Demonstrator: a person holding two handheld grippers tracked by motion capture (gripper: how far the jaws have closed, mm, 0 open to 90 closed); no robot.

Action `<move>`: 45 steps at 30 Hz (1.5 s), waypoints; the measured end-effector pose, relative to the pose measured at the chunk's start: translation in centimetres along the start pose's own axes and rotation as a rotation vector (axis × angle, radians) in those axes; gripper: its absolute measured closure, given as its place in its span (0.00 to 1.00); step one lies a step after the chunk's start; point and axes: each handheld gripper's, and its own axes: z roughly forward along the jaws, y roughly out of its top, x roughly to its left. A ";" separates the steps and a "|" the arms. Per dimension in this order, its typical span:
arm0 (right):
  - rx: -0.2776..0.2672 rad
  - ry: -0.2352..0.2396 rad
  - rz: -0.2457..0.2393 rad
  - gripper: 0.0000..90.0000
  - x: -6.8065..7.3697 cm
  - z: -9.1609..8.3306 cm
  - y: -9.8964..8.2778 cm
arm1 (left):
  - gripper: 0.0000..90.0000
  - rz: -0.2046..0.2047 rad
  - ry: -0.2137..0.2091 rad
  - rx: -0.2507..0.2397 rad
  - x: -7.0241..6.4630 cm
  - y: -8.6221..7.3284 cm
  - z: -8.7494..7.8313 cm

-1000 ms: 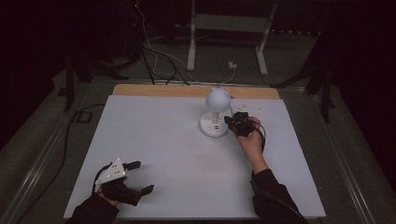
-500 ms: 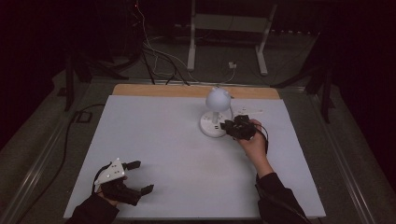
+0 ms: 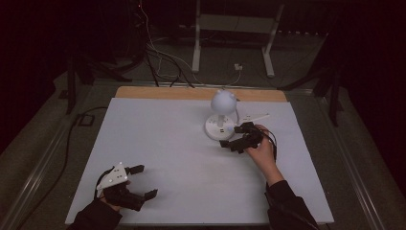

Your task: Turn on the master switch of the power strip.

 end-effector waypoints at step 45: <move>-0.049 0.012 -0.073 0.00 3.4 -7.0 -6.1 | 0.00 0.007 -0.003 0.000 -0.1 0.0 0.0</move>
